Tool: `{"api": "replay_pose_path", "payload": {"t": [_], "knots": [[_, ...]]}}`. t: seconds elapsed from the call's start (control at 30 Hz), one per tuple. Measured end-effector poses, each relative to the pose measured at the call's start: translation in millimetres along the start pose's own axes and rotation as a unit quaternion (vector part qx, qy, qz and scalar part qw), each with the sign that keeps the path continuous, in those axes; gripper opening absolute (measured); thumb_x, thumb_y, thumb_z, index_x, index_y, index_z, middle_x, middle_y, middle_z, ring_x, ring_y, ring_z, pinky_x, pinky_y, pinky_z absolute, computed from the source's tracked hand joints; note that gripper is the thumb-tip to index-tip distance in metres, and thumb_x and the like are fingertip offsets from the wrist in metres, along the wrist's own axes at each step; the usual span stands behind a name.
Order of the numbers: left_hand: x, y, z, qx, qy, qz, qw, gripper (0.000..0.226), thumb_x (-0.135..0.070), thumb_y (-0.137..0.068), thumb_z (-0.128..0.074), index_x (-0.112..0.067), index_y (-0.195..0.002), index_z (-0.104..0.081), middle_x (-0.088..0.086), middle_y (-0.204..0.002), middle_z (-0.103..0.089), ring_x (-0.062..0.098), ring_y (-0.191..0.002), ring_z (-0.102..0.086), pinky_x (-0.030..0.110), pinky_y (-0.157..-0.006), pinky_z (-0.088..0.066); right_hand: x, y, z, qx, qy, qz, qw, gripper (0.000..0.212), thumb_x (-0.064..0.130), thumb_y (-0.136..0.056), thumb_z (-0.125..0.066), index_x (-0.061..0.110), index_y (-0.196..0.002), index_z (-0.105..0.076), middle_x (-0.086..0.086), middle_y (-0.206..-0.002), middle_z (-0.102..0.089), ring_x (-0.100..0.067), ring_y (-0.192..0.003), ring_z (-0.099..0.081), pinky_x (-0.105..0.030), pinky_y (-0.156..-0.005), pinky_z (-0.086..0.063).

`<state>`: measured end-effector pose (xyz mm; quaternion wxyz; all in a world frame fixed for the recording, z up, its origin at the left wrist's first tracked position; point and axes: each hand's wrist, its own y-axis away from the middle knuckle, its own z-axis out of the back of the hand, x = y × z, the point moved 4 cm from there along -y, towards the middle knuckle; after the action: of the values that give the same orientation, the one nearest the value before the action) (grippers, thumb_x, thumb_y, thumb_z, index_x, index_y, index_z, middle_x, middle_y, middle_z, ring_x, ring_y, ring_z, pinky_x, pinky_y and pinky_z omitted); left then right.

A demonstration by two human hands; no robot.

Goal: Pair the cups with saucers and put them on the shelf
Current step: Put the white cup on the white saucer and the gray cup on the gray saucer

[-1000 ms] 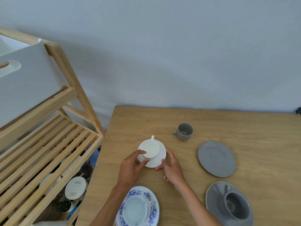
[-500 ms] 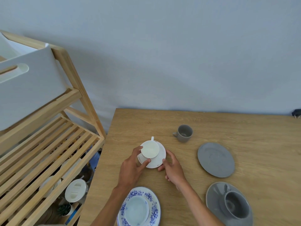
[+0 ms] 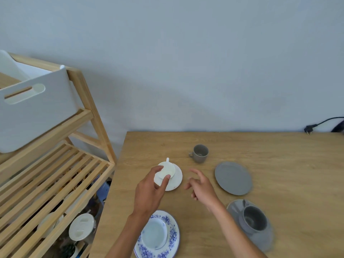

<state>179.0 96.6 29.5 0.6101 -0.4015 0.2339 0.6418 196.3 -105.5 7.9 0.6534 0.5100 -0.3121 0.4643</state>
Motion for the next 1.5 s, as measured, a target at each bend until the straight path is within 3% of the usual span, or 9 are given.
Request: {"api": "replay_pose_path", "payload": {"t": [0.1, 0.17, 0.33, 0.6, 0.8, 0.93, 1.03, 1.23, 1.5], "knots": [[-18, 2, -10, 0.016, 0.010, -0.022, 1.000, 0.035, -0.050, -0.092, -0.059, -0.034, -0.123, -0.058, -0.010, -0.071, -0.063, 0.004, -0.055, -0.059, 0.025, -0.062, -0.048, 9, 10, 20, -0.017, -0.003, 0.010, 1.000, 0.039, 0.021, -0.104, -0.048, 0.031, -0.141, -0.050, -0.005, -0.088, -0.079, -0.010, -0.044, -0.052, -0.024, -0.044, -0.042], [-29, 1, -20, 0.036, -0.003, -0.036, 0.999, 0.039, -0.055, -0.093, -0.055, -0.034, -0.126, -0.056, -0.010, -0.093, -0.072, 0.007, -0.065, -0.063, 0.030, -0.072, -0.054, 13, 17, 36, -0.030, -0.004, 0.019, 0.999, 0.036, 0.024, -0.105, -0.050, 0.033, -0.140, -0.051, -0.005, -0.090, -0.078, -0.009, -0.046, -0.053, -0.022, -0.044, -0.044], [-55, 4, -55, 0.094, -0.028, -0.049, 0.994, 0.043, -0.058, -0.093, -0.051, -0.036, -0.130, -0.049, -0.016, -0.126, -0.065, 0.011, -0.078, -0.072, 0.035, -0.085, -0.054, 15, 21, 85, -0.037, -0.011, 0.037, 0.999, 0.033, 0.025, -0.104, -0.053, 0.033, -0.136, -0.056, -0.005, -0.090, -0.078, -0.011, -0.047, -0.054, -0.023, -0.044, -0.043], [-76, -14, -122, 0.108, -0.075, -0.025, 0.991, 0.050, -0.056, -0.094, -0.049, -0.035, -0.139, -0.039, 0.006, -0.132, -0.065, 0.023, -0.082, -0.074, 0.043, -0.086, -0.055, -28, -10, 194, -0.061, 0.060, 0.025, 0.996, 0.032, 0.022, -0.104, -0.051, 0.027, -0.134, -0.058, -0.004, -0.090, -0.076, -0.012, -0.047, -0.056, -0.024, -0.042, -0.044], [-74, -40, -162, 0.083, -0.090, 0.032, 0.992, 0.052, -0.050, -0.097, -0.049, -0.033, -0.144, -0.037, 0.000, -0.148, -0.052, 0.027, -0.116, -0.064, 0.041, -0.091, -0.051, -77, -37, 238, -0.036, 0.136, -0.020, 0.990, 0.034, 0.023, -0.104, -0.051, 0.027, -0.137, -0.055, -0.002, -0.088, -0.075, -0.008, -0.048, -0.061, -0.023, -0.044, -0.046], [-70, -48, -183, 0.067, -0.096, 0.053, 0.992, 0.048, -0.045, -0.099, -0.050, -0.031, -0.144, -0.040, 0.000, -0.143, -0.056, 0.024, -0.112, -0.065, 0.035, -0.087, -0.047, -94, -50, 242, -0.004, 0.158, -0.040, 0.987, 0.037, 0.028, -0.104, -0.050, 0.033, -0.141, -0.050, 0.000, -0.088, -0.072, -0.012, -0.060, -0.064, -0.027, -0.051, -0.050], [-68, -53, -193, 0.045, -0.097, 0.058, 0.993, 0.048, -0.043, -0.098, -0.053, -0.028, -0.143, -0.045, 0.003, -0.129, -0.066, 0.020, -0.097, -0.068, 0.033, -0.084, -0.049, -103, -56, 242, -0.004, 0.179, -0.024, 0.984, 0.039, 0.029, -0.104, -0.050, 0.035, -0.143, -0.047, 0.002, -0.069, -0.064, -0.015, -0.057, -0.059, -0.037, -0.056, -0.052], [-64, -59, -200, -0.008, -0.109, 0.110, 0.988, 0.036, -0.045, -0.095, -0.057, -0.032, -0.128, -0.054, 0.002, -0.100, -0.074, 0.005, -0.057, -0.058, 0.029, -0.065, -0.046, -109, -66, 240, 0.014, 0.160, -0.032, 0.986, 0.049, 0.026, -0.105, -0.052, 0.036, -0.151, -0.039, 0.000, -0.084, -0.073, -0.010, -0.055, -0.065, -0.022, -0.047, -0.050], [-69, -69, -204, -0.038, -0.117, 0.124, 0.985, 0.024, -0.045, -0.090, -0.065, -0.032, -0.109, -0.058, -0.004, -0.100, -0.075, 0.013, -0.059, -0.064, 0.032, -0.061, -0.051, -115, -71, 238, 0.029, 0.098, -0.041, 0.994, 0.048, 0.025, -0.104, -0.056, 0.032, -0.150, -0.042, -0.003, -0.078, -0.077, -0.013, -0.042, -0.063, -0.025, -0.043, -0.051]]}}
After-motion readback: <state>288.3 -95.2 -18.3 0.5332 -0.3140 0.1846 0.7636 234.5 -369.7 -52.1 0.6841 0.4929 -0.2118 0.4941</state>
